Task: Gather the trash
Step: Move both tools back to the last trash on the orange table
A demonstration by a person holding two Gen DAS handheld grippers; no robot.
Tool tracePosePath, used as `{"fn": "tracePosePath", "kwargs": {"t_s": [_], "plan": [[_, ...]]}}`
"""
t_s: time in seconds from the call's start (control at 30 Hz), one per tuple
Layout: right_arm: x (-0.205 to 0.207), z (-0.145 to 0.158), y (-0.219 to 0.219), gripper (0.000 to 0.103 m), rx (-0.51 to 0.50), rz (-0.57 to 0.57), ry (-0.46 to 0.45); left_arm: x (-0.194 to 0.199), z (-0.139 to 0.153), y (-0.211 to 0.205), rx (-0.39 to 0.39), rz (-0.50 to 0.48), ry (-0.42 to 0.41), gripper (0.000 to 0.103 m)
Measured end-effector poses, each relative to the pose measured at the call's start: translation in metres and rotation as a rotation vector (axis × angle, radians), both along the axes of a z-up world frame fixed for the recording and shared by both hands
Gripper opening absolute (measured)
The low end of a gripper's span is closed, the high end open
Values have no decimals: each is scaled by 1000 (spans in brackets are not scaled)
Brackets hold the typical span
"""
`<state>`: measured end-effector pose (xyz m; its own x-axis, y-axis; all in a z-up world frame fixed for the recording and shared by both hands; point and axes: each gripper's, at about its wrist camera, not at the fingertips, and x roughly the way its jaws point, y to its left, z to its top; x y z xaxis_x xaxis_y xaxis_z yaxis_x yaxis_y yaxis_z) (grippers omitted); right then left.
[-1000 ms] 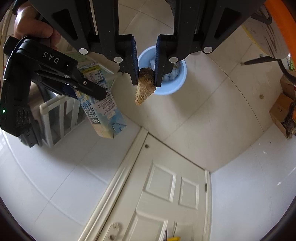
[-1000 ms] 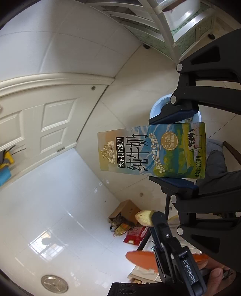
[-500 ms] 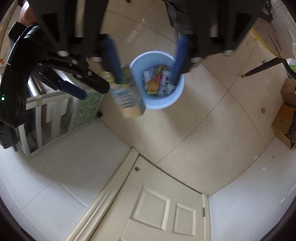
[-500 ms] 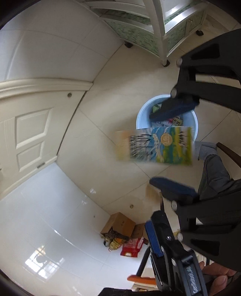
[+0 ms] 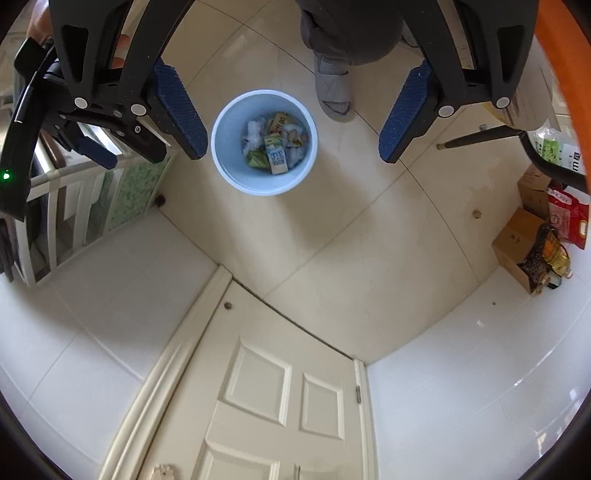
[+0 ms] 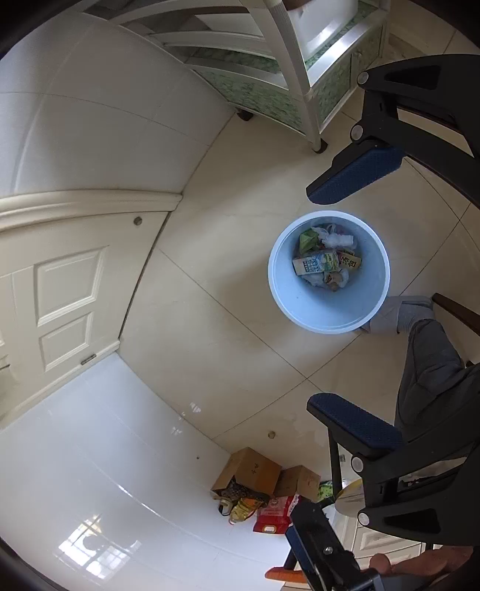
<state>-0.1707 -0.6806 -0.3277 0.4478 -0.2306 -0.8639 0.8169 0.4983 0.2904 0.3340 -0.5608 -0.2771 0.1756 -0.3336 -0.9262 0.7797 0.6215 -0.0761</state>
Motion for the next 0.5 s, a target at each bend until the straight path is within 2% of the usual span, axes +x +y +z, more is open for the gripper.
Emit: {"fn": "tracePosePath", "kwargs": {"t_s": [0.23,0.5], "plan": [[7,47,31,103,-65,38,-41,-28,49,57,-94,31,-64,93],[22,122,84,103,-186,98,-115,-55,112,152,-218,81,-143,95]]}}
